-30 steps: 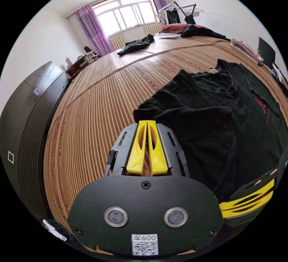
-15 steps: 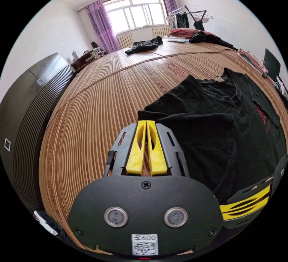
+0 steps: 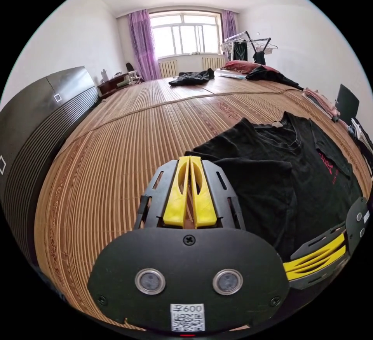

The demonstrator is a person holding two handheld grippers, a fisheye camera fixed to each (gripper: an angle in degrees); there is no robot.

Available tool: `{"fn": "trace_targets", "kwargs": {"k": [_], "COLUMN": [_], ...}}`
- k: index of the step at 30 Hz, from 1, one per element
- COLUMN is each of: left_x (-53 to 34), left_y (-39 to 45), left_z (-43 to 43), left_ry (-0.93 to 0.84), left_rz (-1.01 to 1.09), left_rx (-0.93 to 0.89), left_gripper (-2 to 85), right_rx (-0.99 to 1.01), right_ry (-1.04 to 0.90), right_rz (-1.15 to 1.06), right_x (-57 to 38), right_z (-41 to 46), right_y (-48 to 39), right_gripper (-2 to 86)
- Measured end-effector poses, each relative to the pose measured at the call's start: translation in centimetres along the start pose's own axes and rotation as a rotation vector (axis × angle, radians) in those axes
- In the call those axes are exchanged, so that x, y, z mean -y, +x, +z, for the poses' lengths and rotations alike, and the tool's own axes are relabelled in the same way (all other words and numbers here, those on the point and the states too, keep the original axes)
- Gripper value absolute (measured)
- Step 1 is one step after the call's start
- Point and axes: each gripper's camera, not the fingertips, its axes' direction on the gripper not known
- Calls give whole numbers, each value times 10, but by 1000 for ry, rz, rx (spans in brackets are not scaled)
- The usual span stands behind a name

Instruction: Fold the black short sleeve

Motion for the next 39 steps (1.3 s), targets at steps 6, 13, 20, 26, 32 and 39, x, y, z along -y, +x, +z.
{"fn": "trace_targets", "kwargs": {"k": [6,13,20,26,32,39], "left_x": [19,18,7,-7,-26,5], "left_y": [40,32,49,65,113,218], "left_z": [31,28,26,13,-73,-18], "left_ry": [-179,-172,-160,-95,262,-242], "left_rz": [145,109,144,180,197,300], "left_rx": [92,29,76,126,67,-103], "left_gripper": [5,7,15,85,94,107], "right_rx": [-18,35,152,149,232,385], "right_ry": [-6,72,439,573,768,974], "right_rz": [-5,17,427,535,739,849], "right_x": [22,48,19,9,-26,-60], "right_z": [-45,-149,-286,-354,-424,-486], "right_y": [-21,-23,73,112,155,185], "right_gripper": [-8,-7,11,108,74,85]}}
